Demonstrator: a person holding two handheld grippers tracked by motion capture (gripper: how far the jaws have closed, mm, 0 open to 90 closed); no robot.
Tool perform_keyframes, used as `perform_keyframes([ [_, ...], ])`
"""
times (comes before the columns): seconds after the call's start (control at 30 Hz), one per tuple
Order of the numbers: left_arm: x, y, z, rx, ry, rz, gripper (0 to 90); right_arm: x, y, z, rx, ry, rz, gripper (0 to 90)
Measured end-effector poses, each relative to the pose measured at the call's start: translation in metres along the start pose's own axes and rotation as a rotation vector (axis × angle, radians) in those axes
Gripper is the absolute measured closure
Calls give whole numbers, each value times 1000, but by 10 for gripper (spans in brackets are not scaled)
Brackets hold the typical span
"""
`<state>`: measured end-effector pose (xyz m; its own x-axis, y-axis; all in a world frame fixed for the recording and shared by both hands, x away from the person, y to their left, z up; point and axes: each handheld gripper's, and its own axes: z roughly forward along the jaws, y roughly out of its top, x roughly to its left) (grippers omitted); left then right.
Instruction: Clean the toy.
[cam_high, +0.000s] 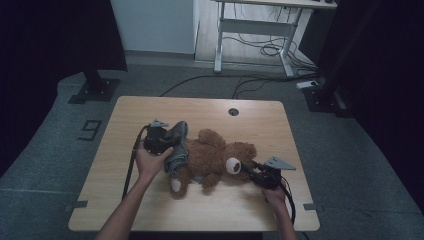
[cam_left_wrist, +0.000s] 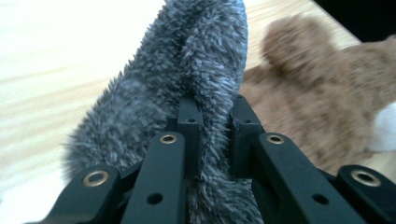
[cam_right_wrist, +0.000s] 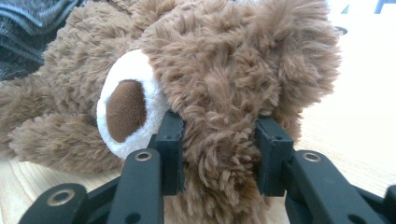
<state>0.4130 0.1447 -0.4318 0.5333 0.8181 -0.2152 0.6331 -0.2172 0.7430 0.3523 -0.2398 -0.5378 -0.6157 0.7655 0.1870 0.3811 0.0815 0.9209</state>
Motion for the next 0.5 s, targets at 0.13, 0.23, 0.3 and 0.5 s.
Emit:
perform_keyframes([
  [0.13, -21, 15, 17, 5, -53, 14, 776, 1, 0, 0, -3, -9, -12, 605],
  [0.23, -32, 23, 34, 31, -59, 25, 770, 2, 0, 0, -2, -12, -18, 606],
  [0.3, -34, 25, 42, 42, -82, 3, 769, 2, 0, 0, -1, -13, -21, 606],
  [0.5, -31, 12, 50, 80, -118, -24, 781, 2, 1, -1, 5, -5, -35, 588],
])
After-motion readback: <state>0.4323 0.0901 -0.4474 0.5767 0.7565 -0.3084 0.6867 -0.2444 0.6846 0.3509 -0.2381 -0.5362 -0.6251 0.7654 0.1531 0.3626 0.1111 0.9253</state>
